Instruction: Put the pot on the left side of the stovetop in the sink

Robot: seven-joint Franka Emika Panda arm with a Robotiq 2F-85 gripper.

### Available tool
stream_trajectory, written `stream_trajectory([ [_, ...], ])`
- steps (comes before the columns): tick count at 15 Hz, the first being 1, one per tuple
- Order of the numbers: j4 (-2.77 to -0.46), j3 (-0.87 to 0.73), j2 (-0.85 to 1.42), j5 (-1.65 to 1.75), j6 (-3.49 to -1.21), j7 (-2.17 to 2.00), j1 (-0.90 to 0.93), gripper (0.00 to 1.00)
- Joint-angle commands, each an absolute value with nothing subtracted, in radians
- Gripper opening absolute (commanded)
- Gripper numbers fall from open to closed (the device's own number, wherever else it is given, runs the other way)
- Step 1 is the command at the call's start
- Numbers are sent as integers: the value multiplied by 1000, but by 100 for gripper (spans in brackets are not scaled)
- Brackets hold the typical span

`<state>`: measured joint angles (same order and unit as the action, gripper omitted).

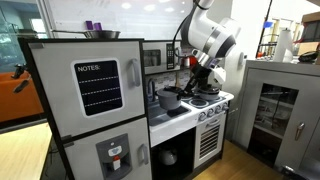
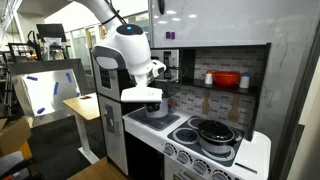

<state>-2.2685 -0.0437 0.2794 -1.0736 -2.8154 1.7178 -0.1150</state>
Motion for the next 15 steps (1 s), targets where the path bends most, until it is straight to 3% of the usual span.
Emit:
stream_trajectory([
  [1,-2210,-18,313,-1135,-2776,1799,-140,8],
  [15,-2145,-12,410,-1280,-2721,1962,-164,8],
])
